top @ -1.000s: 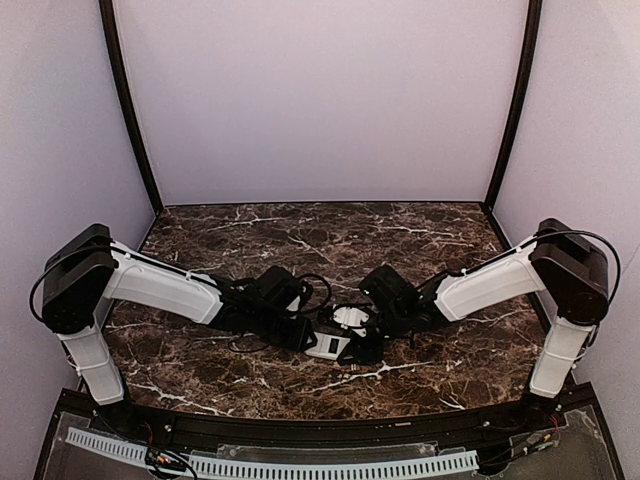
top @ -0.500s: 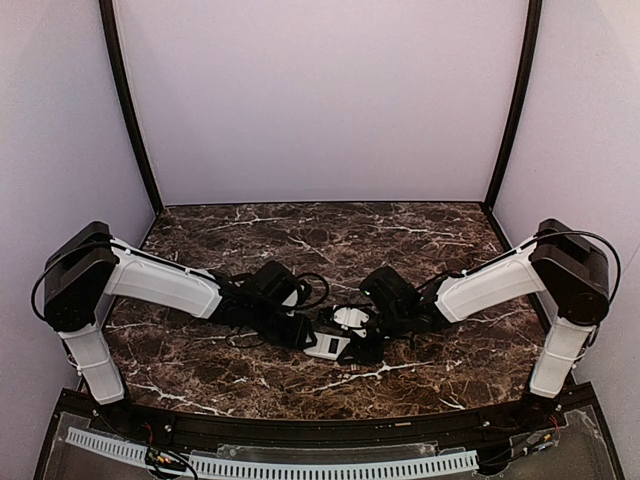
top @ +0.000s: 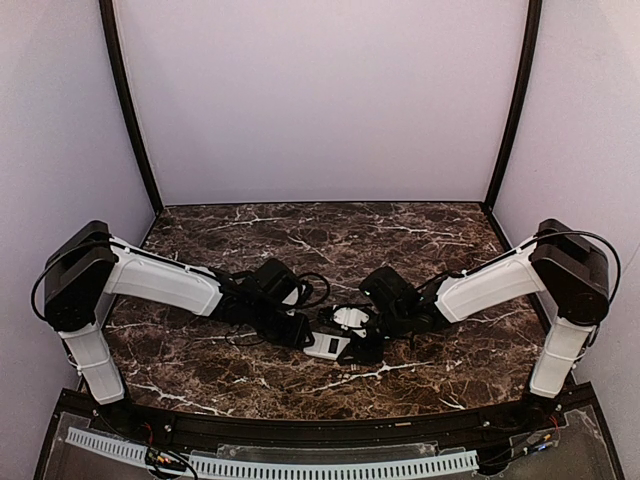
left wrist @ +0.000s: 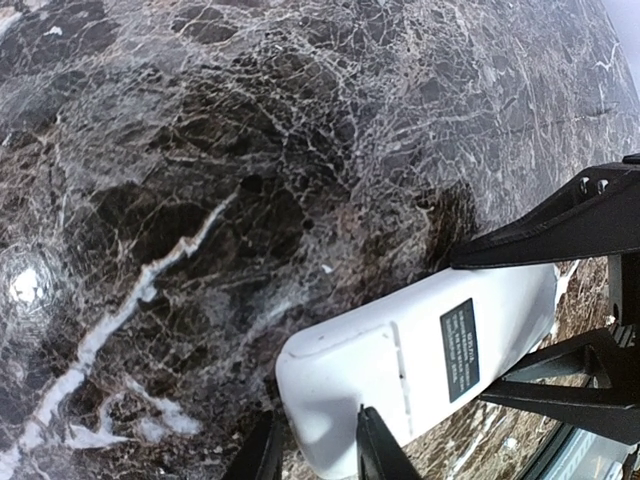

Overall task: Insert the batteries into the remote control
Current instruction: Press the battery cover on the remote control.

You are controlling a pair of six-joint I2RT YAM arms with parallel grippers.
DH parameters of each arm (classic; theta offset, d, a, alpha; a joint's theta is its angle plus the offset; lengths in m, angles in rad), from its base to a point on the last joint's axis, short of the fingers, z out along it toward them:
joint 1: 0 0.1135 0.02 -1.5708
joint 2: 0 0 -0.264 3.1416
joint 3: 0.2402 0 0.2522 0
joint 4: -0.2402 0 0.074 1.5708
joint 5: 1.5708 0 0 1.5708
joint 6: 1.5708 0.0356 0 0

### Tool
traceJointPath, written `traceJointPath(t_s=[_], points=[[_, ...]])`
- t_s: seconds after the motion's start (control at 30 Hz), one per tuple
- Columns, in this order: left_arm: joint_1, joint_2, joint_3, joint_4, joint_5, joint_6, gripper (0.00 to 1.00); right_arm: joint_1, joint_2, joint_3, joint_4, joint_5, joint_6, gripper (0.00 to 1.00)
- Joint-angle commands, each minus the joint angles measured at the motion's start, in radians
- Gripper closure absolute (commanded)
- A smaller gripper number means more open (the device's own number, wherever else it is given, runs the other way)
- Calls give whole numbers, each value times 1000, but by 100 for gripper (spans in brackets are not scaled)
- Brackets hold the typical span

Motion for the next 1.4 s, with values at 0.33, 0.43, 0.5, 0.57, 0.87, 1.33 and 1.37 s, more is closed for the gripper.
traceJointPath(t_s=[0.33,0.43,0.5,0.57,0.87,1.33,1.37], points=[[-31,108,-32,-212,-53,27,90,22,76,-11,1,43,11,83],[-42,119,-36,-209,-33,22,93,22,79,-12,4,42,15,84],[-48,128,-46,-194,-8,10,94,22,82,-11,7,41,16,84],[-54,137,-68,-171,20,-8,93,21,83,-9,9,43,19,84],[-79,148,-105,-111,98,-63,82,22,95,-1,25,47,32,87],[-95,172,-136,-32,198,-94,89,22,101,4,69,69,48,98],[-96,173,-140,-22,203,-99,89,21,98,0,78,69,50,99]])
